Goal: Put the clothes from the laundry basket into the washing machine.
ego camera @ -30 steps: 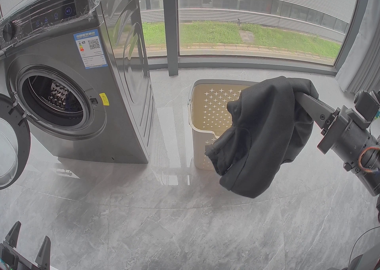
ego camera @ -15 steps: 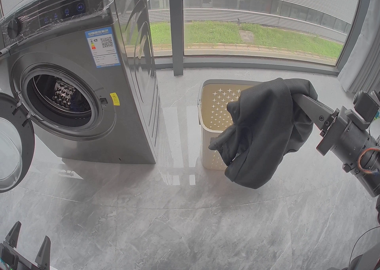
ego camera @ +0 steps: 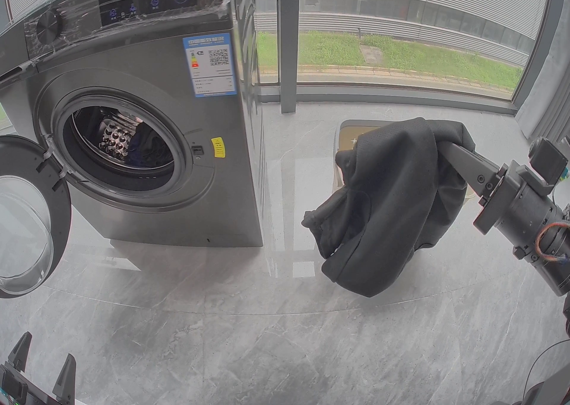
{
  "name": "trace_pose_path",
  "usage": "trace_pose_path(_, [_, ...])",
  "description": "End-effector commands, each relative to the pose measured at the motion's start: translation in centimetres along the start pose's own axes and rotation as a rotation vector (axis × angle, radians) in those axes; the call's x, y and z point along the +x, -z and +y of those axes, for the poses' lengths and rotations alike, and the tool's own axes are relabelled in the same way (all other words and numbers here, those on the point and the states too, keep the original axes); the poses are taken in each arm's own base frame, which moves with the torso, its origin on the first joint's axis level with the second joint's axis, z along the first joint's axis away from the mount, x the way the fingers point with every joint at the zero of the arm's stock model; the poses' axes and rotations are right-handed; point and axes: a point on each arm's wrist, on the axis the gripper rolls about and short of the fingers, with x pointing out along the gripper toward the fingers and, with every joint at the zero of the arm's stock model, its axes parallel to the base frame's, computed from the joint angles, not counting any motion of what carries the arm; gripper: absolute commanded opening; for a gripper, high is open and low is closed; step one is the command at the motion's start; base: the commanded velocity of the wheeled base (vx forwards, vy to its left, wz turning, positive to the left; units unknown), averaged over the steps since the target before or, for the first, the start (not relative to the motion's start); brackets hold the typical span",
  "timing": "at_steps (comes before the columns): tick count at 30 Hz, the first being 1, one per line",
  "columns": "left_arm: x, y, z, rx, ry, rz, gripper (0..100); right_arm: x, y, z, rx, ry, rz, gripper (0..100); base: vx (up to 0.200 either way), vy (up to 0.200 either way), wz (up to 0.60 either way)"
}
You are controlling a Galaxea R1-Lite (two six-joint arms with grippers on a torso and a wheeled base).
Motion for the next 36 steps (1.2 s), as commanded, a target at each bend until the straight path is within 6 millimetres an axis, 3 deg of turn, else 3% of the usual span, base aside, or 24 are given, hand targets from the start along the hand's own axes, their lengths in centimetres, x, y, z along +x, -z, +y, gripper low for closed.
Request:
trace_pose_path(1, [0.0,0.48,0.02,-0.001,0.0,0.0,100,0.1,0.38,-0.08,0.001,0.003,0.014,0,0.0,0.2,0.0])
trace_pose_path(20, [0.0,0.48,0.02,-0.011,-0.002,-0.001,100,0.32,0.72,-0.15,0.004,0.005,0.024,0,0.0,0.2,0.0])
trace_pose_path(32, [0.0,0.48,0.02,-0.005,-0.002,-0.001,100,0.32,0.79,-0.16,0.006,0.006,0.027,0,0.0,0.0,0.0])
trace_pose_path(36, [0.0,0.48,0.02,-0.007,-0.002,-0.001,100,0.32,0.78,-0.23,0.007,0.009,0.027,0,-0.2,0.0,0.0])
